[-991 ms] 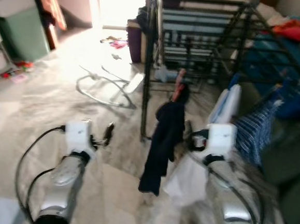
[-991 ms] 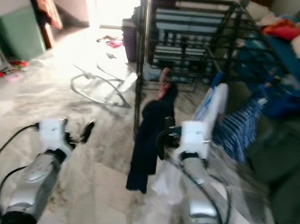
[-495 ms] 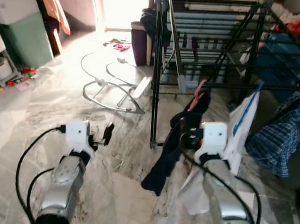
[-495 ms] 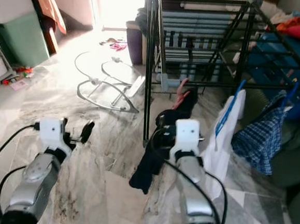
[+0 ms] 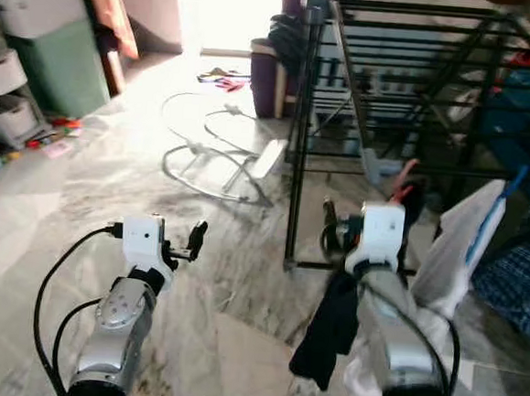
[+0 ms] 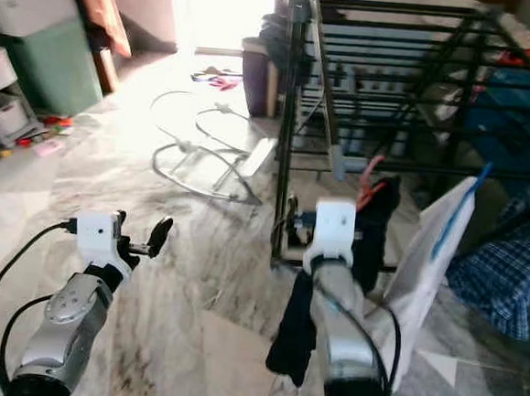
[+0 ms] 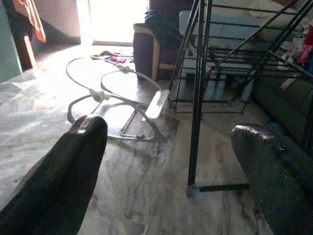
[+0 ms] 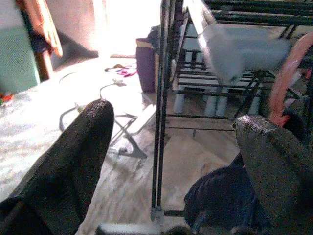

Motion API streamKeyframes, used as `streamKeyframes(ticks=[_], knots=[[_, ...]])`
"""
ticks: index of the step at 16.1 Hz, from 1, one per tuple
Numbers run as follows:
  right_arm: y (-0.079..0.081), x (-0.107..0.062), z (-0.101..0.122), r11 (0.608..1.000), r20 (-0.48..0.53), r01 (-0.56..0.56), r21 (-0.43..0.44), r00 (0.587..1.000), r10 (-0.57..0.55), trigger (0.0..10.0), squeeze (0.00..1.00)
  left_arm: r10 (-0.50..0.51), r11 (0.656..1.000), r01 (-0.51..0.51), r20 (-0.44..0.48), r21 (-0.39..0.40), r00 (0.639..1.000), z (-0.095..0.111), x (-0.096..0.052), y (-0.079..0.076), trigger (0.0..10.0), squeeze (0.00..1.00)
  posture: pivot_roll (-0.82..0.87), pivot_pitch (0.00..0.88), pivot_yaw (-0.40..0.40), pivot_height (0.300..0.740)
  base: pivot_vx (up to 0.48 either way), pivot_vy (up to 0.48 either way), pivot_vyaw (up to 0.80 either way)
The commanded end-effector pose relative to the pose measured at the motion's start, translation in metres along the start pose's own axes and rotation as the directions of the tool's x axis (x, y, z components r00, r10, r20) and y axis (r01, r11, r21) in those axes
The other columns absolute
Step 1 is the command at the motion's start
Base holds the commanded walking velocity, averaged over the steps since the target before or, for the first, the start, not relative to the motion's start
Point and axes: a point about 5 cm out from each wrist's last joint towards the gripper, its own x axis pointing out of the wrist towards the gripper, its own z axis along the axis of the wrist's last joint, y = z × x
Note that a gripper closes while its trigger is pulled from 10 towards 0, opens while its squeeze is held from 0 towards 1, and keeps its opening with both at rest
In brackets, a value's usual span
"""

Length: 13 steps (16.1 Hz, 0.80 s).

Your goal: Hang hanger

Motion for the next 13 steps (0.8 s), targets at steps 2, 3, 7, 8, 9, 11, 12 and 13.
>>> streamKeyframes(ticks=[2, 3, 7, 8, 9, 11, 12, 13], knots=[[-0.007, 0.015, 0.006, 0.997, -0.038, 0.078, 0.021, 0.996, -0.078, 10.0, 0.0, -0.03, 1.0, 0.03, -0.012, 0.006, 0.999, 0.0, 0.001, -0.005, 10.0, 0.0, -0.16, 0.0, 0.038, 0.74, 0.0, 0.0, 0.0], [-0.006, 0.019, 0.011, 0.996, -0.028, 0.09, 0.006, 0.996, -0.09, 10.0, 0.0, -0.034, 0.999, 0.034, -0.014, 0.006, 0.999, 0.0, 0.001, -0.005, 10.0, 0.0, -0.16, 0.0, 0.037, 0.74, 0.0, 0.0, 0.0], [-0.007, 0.015, -0.005, 0.988, -0.14, 0.153, 0.018, 0.979, -0.149, 10.0, 0.0, -0.1, 0.995, 0.099, -0.059, -0.012, 0.993, -0.007, -0.004, -0.008, 10.0, 0.0, -0.14, 0.004, 0.034, 0.74, 0.0, 0.0, 0.0], [-0.004, 0.014, -0.014, 0.988, -0.183, 0.151, 0.036, 0.973, -0.142, 10.0, 0.0, -0.104, 0.995, 0.103, -0.066, -0.016, 0.992, -0.009, -0.005, -0.007, 10.0, 0.0, -0.14, 0.005, 0.035, 0.74, 0.0, 0.0, 0.0], [-0.002, 0.014, -0.022, 0.986, -0.231, 0.157, 0.047, 0.962, -0.143, 10.0, 0.0, -0.11, 0.994, 0.109, -0.073, -0.013, 0.991, -0.009, -0.005, -0.007, 10.0, 0.0, -0.14, 0.007, 0.036, 0.74, 0.0, 0.0, 0.0], [0.003, 0.017, -0.03, 0.985, -0.273, 0.16, 0.058, 0.952, -0.138, 10.0, 0.0, -0.119, 0.993, 0.119, -0.083, -0.008, 0.989, -0.011, -0.005, -0.007, 10.0, 0.0, -0.14, 0.009, 0.037, 0.74, 0.0, 0.0, 0.0], [0.005, 0.019, -0.031, 0.987, -0.286, 0.152, 0.06, 0.949, -0.129, 10.0, 0.0, -0.123, 0.992, 0.123, -0.086, -0.008, 0.989, -0.011, -0.005, -0.007, 10.0, 0.0, -0.14, 0.011, 0.037, 0.74, 0.0, 0.0, 0.0], [0.006, 0.02, -0.031, 0.988, -0.286, 0.149, 0.048, 0.949, -0.129, 10.0, 0.0, -0.127, 0.992, 0.127, -0.089, -0.008, 0.988, -0.012, -0.005, -0.008, 10.0, 0.0, -0.14, 0.011, 0.038, 0.74, 0.0, 0.0, 0.0]])
